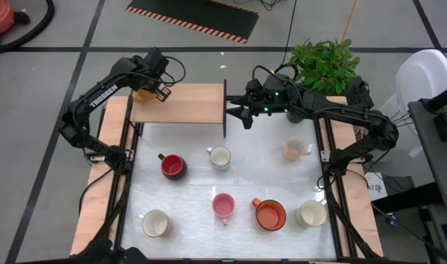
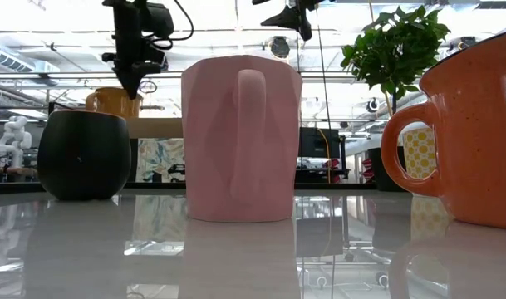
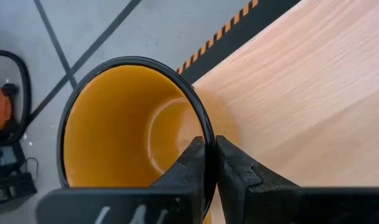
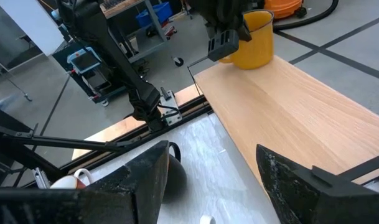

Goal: Place coffee mugs
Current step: Put the yellow mug on the shelf, then put the black mug on the shelf

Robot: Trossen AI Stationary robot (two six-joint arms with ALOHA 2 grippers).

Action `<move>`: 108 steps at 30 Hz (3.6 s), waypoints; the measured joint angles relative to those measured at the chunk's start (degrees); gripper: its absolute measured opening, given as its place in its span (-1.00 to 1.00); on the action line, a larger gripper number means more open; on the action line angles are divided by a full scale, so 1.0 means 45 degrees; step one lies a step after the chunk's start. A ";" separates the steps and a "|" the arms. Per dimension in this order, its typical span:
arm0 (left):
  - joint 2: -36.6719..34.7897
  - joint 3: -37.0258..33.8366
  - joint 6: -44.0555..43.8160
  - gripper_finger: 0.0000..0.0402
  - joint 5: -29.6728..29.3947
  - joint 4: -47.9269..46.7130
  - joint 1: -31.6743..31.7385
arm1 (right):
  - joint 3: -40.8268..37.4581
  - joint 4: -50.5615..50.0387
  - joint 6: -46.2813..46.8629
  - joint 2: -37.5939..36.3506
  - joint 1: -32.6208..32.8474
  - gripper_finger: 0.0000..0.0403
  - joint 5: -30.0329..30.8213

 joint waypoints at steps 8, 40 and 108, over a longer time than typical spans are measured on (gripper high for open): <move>0.0005 -0.0019 0.0306 -0.69 -0.0140 0.0107 0.0006 | 0.0000 0.0010 -0.0029 0.0000 0.0000 0.10 -0.0010; -0.0078 0.0010 0.0350 0.11 -0.0620 -0.0072 -0.0013 | 0.0000 -0.0831 -0.0423 -0.0033 -0.0005 0.10 -0.0596; -0.2574 0.0700 -0.8573 0.65 0.1357 -0.1549 -1.0705 | 0.0000 -0.3397 0.2485 -0.0690 0.2860 0.10 0.1683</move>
